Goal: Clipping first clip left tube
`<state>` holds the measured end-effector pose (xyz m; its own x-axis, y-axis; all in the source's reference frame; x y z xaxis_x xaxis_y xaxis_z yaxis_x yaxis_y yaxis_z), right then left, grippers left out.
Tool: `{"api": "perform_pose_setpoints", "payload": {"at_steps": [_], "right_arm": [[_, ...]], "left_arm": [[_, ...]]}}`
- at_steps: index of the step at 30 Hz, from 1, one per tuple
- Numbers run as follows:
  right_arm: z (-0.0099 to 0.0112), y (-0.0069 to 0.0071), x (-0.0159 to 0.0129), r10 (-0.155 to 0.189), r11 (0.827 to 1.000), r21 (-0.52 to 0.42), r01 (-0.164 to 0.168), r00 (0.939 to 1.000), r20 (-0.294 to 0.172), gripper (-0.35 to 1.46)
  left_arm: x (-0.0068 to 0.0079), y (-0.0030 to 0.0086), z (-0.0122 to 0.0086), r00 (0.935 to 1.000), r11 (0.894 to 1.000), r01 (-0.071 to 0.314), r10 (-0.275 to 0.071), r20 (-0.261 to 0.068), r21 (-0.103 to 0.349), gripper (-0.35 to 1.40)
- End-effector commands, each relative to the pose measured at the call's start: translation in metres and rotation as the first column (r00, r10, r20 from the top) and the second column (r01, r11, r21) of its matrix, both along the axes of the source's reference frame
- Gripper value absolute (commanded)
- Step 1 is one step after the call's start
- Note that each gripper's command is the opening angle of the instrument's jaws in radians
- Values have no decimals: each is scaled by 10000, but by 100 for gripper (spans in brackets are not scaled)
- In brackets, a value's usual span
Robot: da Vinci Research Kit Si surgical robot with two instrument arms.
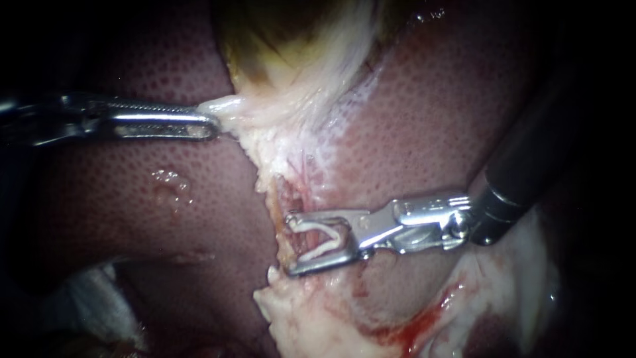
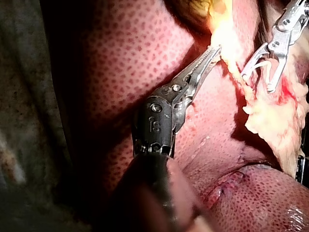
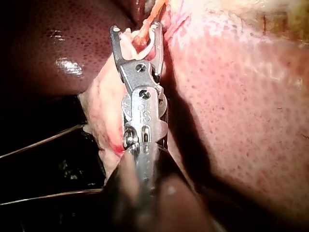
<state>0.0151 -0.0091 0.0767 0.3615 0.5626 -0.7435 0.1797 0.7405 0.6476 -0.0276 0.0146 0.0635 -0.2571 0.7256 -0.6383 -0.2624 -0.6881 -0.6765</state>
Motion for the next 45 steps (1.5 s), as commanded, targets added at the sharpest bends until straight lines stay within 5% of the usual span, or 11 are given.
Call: {"api": "perform_pose_setpoints", "payload": {"at_steps": [1, 13, 22, 45], "right_arm": [[1, -1, 2, -28, 10000, 30, 28, 10000, 13, 54], [15, -8, 15, -146, 9994, 317, 145, 9999, 30, 54], [33, -26, 34, -657, 9950, 754, 656, 9978, -18, 51], [39, -24, 54, -492, 9954, 829, 489, 9988, 7, 48]], "left_arm": [[0, 0, 0, 10000, 10000, 1, -1, 0, -2, -35], [-1, 0, 0, 10000, 10000, 7, -7, -4, -2, -35], [-1, -1, -1, 10000, 10000, 13, -13, -8, -3, -35], [-5, -1, 0, 10000, 10000, 30, -30, -21, -10, -35]]}}
